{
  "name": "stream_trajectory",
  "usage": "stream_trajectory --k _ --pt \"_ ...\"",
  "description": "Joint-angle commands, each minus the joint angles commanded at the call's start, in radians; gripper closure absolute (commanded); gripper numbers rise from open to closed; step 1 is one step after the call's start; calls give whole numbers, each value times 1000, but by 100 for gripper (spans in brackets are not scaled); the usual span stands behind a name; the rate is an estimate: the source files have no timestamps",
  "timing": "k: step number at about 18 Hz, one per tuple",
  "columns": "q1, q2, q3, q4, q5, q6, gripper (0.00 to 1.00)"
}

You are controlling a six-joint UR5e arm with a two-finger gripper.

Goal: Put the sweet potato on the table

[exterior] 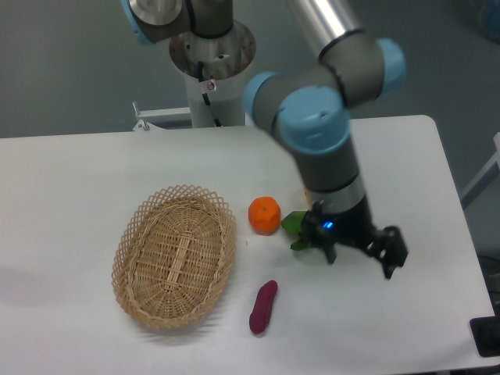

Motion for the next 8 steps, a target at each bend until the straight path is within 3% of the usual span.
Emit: stream_trajectory --k 6,8 --pt "106 97 -136 0 -65 223 0" --pt "112 109 -143 1 -66 240 0"
